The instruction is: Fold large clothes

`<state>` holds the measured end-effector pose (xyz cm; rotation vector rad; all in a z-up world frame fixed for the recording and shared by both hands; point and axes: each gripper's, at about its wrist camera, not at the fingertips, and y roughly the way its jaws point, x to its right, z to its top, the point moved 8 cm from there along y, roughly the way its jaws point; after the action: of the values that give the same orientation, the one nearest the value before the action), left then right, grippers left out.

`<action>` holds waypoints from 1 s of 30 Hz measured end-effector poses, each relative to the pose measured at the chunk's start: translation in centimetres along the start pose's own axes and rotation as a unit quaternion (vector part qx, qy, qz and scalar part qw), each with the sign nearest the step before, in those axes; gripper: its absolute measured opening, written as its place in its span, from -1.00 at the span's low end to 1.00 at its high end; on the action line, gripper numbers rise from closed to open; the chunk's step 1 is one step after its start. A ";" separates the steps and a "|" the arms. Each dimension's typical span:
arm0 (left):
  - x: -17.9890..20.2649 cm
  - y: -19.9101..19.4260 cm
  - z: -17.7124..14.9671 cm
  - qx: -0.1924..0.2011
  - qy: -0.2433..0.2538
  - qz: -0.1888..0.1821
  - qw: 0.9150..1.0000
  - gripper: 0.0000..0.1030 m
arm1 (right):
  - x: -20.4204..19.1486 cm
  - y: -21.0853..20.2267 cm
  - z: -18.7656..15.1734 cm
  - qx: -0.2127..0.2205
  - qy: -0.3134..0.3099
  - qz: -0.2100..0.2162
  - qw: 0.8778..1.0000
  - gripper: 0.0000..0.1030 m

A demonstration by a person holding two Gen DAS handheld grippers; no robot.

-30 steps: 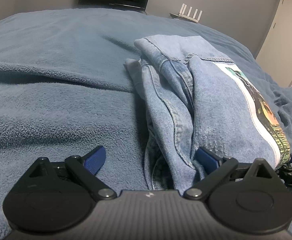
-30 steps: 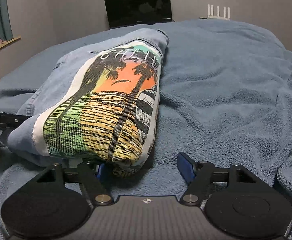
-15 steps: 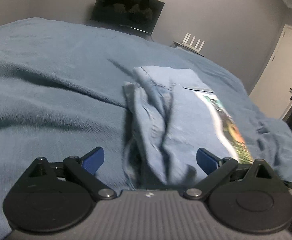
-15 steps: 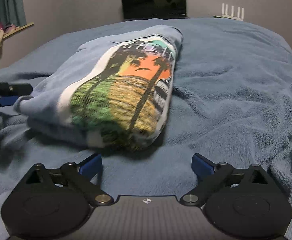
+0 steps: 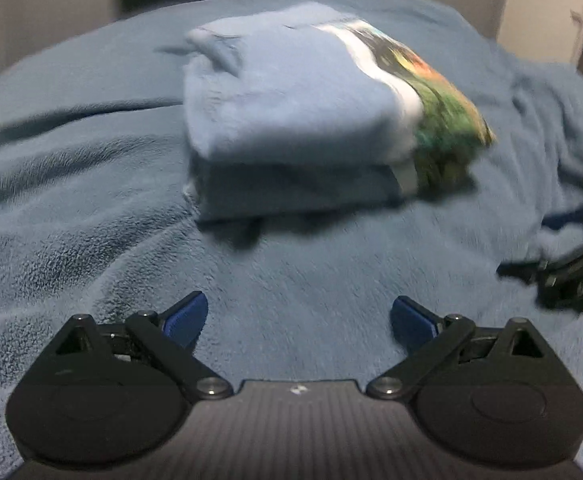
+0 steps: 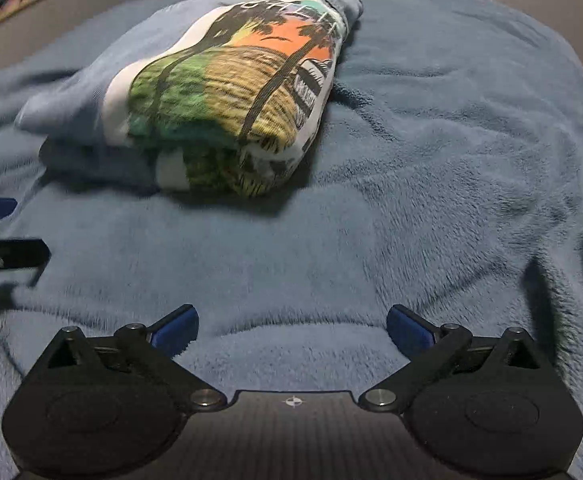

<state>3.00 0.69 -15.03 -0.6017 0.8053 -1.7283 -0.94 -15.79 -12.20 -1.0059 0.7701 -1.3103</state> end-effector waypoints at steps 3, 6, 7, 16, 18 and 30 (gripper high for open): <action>0.4 0.3 -0.2 -0.005 0.018 0.003 1.000 0.97 | 0.1 -0.5 -0.2 0.006 0.005 0.000 1.000 0.97; -0.4 0.7 -0.2 -0.006 0.000 -0.004 1.000 0.98 | 0.3 -1.2 0.3 0.038 0.020 0.007 0.999 0.96; -0.8 0.7 -0.1 -0.001 -0.009 -0.006 1.000 0.98 | 0.4 -1.4 0.7 0.054 0.028 0.012 0.998 0.97; -2.6 1.4 0.0 0.006 -0.054 -0.004 0.998 0.99 | 0.7 0.2 1.5 0.071 0.039 0.001 0.997 0.98; -2.5 1.6 0.0 0.000 -0.046 0.001 0.999 1.00 | 0.3 0.4 1.1 0.065 0.027 -0.009 0.997 0.99; -2.0 2.2 -0.1 -0.009 -0.025 0.012 1.000 1.00 | 0.1 0.5 1.1 0.063 0.030 -0.005 0.998 0.99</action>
<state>4.85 2.25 -16.82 -0.6426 0.7904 -1.6800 0.25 -15.73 -12.18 -0.8744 0.7191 -1.3850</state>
